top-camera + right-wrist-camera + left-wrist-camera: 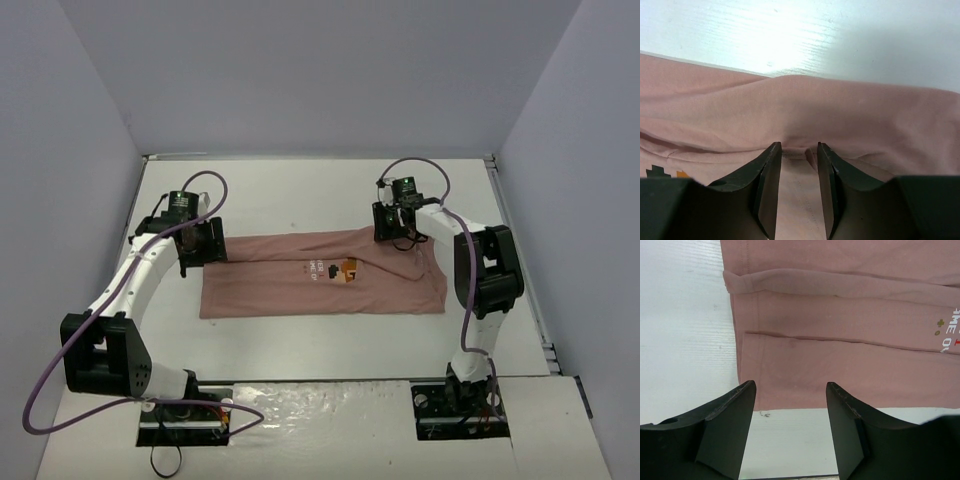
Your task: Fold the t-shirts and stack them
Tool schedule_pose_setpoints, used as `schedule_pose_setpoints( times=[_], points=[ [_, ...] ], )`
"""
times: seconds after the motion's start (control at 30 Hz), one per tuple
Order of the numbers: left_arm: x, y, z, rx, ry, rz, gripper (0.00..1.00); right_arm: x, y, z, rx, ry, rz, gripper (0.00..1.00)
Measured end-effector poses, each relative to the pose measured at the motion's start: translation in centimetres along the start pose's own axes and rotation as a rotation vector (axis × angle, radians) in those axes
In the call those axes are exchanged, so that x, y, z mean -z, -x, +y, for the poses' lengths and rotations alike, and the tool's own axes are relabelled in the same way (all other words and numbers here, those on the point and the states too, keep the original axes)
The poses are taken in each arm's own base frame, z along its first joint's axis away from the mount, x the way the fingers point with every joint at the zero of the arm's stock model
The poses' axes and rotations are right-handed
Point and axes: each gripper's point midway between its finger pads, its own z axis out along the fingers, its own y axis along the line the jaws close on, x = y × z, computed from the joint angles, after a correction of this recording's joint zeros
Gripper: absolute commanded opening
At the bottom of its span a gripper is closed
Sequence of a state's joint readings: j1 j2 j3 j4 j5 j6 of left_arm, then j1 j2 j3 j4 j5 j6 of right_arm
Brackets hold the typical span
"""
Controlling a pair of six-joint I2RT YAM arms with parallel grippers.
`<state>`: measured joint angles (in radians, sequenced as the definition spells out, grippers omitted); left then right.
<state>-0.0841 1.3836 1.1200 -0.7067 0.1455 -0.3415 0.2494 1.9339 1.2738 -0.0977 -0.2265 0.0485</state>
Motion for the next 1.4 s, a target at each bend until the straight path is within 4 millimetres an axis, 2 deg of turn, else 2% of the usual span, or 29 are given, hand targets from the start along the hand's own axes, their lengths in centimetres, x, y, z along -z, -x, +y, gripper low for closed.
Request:
schedule_pose_setpoints(
  times=[0.1, 0.2, 0.27, 0.5, 0.73, 0.9, 1.0, 1.07, 1.2, 1.27, 1.4],
  points=[
    [0.0, 0.0, 0.0, -0.001, 0.000, 0.000, 0.55, -0.4, 0.0, 0.1, 0.001, 0.006, 0.003, 0.20],
    [0.0, 0.0, 0.0, -0.001, 0.000, 0.000, 0.55, -0.6, -0.2, 0.1, 0.003, 0.014, 0.011, 0.05],
    [0.0, 0.0, 0.0, -0.001, 0.000, 0.000, 0.55, -0.7, -0.3, 0.2, 0.007, 0.016, 0.013, 0.01],
    [0.0, 0.0, 0.0, -0.001, 0.000, 0.000, 0.55, -0.1, -0.9, 0.7, 0.016, 0.023, 0.012, 0.00],
    [0.0, 0.0, 0.0, -0.002, -0.001, -0.001, 0.55, 3.5, -2.1, 2.0, 0.021, 0.037, -0.023, 0.00],
    [0.1, -0.1, 0.0, -0.002, 0.000, -0.003, 0.55, 6.1, -4.3, 4.3, 0.035, 0.065, -0.040, 0.00],
    [0.1, -0.3, 0.1, -0.002, 0.001, -0.002, 0.55, 7.1, -7.2, 5.3, 0.023, 0.075, -0.010, 0.00],
    [0.0, -0.5, 0.2, -0.001, 0.006, 0.004, 0.55, 7.5, -9.1, 6.0, 0.013, 0.083, 0.011, 0.07],
    [0.0, -0.6, 0.3, 0.000, 0.010, 0.005, 0.55, 8.7, -11.8, 7.1, -0.020, 0.086, 0.038, 0.29],
    [-0.2, -0.5, 0.3, 0.002, 0.011, 0.009, 0.55, 9.6, -11.7, 7.5, -0.032, 0.085, 0.019, 0.36],
    [-0.7, 0.5, -0.1, 0.005, 0.012, 0.019, 0.55, 11.5, -9.6, 7.1, -0.053, 0.046, -0.065, 0.43]
  ],
)
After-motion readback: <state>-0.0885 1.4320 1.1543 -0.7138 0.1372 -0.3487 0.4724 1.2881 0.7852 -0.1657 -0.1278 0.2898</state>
